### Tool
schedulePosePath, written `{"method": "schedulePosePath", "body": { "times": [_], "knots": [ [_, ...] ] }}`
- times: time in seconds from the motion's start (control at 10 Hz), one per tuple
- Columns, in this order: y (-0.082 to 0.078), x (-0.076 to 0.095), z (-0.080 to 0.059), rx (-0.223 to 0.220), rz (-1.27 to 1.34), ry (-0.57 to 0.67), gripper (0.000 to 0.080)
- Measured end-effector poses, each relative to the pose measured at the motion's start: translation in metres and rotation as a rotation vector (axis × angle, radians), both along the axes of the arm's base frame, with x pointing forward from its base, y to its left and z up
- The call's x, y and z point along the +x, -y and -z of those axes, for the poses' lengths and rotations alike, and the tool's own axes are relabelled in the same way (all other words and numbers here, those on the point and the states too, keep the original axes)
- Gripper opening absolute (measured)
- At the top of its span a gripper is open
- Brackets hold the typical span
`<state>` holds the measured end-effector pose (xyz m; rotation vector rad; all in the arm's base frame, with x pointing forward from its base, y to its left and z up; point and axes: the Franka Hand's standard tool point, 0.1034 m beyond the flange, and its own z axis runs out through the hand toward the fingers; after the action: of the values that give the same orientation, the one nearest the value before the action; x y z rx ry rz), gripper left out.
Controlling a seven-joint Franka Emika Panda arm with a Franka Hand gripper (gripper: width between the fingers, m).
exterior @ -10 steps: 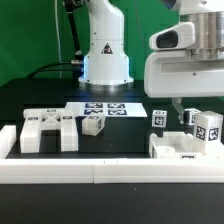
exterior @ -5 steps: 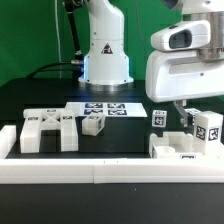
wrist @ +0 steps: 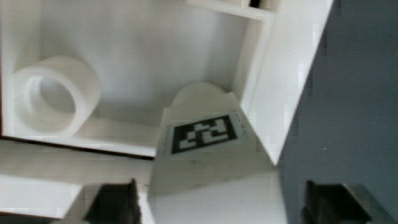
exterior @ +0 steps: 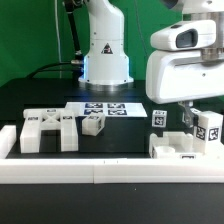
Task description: Assemble chair
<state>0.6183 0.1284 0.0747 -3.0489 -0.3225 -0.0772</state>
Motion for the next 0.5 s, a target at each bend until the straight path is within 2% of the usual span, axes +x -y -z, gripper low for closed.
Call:
{"method": "schedulePosePath", "body": {
  "times": [0.1, 0.2, 0.5],
  "knots": [
    [0.0012, 0.0003, -0.0001, 0.0, 0.019, -0.001, 0.0359],
    [0.001, 0.0003, -0.0001, 0.002, 0.042, -0.003, 0.0291],
    [0.0018, 0.0009, -0.0002, 0.015, 0.325, -0.023, 0.0291]
  ]
}}
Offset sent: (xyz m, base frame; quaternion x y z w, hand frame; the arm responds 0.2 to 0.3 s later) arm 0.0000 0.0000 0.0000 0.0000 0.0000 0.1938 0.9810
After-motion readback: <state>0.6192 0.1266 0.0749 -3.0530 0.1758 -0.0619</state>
